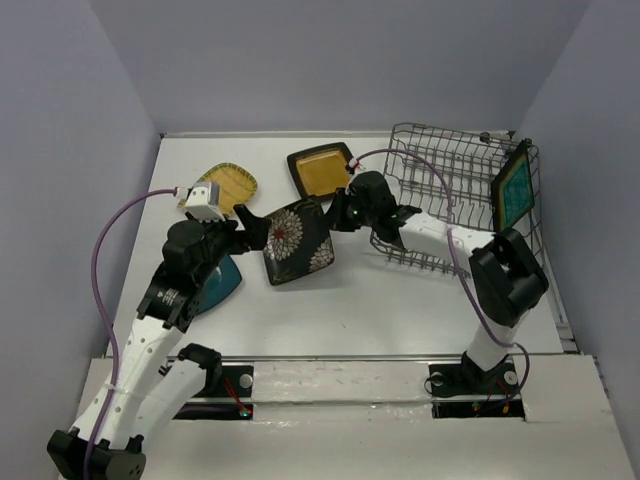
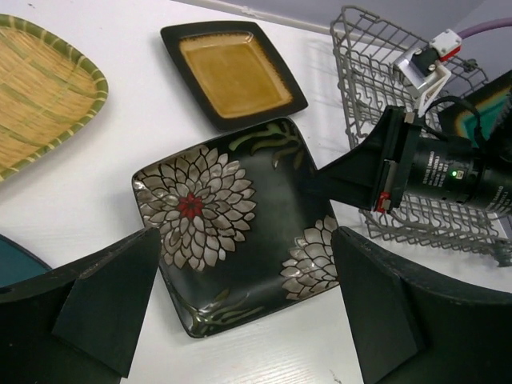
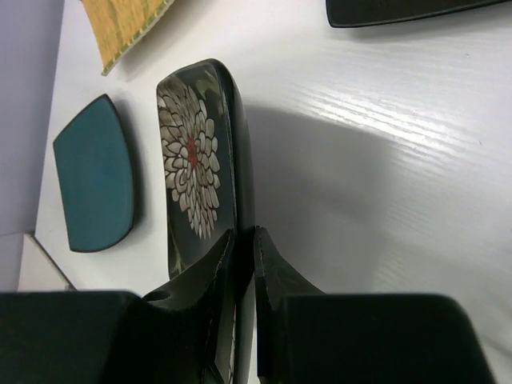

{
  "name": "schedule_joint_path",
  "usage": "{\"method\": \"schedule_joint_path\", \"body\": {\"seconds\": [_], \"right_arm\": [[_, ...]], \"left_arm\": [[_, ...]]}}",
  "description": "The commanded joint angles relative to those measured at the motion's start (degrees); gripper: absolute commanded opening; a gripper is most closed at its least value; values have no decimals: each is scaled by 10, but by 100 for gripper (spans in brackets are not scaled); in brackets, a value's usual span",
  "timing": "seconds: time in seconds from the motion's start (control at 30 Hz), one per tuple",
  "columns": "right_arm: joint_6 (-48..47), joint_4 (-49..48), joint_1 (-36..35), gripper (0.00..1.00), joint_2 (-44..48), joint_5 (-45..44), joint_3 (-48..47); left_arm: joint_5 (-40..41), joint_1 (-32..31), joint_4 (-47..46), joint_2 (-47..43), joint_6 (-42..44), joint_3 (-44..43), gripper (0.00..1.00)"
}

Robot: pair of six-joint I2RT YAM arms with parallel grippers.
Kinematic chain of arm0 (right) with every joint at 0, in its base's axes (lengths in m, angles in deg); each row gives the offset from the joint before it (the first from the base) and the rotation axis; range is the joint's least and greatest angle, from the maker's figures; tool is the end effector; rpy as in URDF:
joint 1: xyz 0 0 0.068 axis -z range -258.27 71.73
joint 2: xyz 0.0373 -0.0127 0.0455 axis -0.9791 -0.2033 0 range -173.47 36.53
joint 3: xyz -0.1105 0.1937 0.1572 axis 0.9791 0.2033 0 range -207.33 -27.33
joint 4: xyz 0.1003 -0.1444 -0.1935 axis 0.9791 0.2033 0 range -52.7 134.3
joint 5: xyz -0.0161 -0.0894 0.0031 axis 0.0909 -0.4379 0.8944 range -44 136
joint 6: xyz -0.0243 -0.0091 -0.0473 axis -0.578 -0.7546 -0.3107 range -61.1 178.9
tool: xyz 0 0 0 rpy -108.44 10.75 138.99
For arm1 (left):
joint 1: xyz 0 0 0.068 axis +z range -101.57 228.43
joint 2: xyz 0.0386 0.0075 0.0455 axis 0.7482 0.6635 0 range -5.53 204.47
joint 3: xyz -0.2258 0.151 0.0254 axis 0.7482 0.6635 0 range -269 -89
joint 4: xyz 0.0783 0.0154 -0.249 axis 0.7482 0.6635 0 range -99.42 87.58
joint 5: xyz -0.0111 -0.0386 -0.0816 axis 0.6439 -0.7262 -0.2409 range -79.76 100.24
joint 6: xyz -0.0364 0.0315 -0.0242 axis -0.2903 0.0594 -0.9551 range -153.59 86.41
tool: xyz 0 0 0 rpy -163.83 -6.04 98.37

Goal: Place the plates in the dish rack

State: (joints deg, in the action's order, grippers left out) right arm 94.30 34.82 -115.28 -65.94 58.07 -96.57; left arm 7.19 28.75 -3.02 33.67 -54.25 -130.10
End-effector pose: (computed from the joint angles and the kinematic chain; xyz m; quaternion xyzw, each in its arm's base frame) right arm 0.3216 0.2517 0.2315 -0.0641 0.8637 0.3641 0.3426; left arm 0.1570 -0.0582 0.3399 0.0118 0.7341 -0.2523 0.6303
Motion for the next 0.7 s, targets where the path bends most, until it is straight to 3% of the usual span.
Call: {"method": "schedule_joint_path", "body": {"seconds": [0.0,0.2,0.57,0.67], "right_arm": [[46,-117,16,7,82,53,14],[89,-145,38,7,133,105,45],[116,-162,67,7,213,153,72],[129,-175,72,7,218,172,75]], "left_arm": [[-55,8,-37,16,-20,5,98],[-79,10,-46,44,-63,18,97],[-46,10,-56,87,-122,42,94],[-73,10,-100,104,-154,57,93]]}}
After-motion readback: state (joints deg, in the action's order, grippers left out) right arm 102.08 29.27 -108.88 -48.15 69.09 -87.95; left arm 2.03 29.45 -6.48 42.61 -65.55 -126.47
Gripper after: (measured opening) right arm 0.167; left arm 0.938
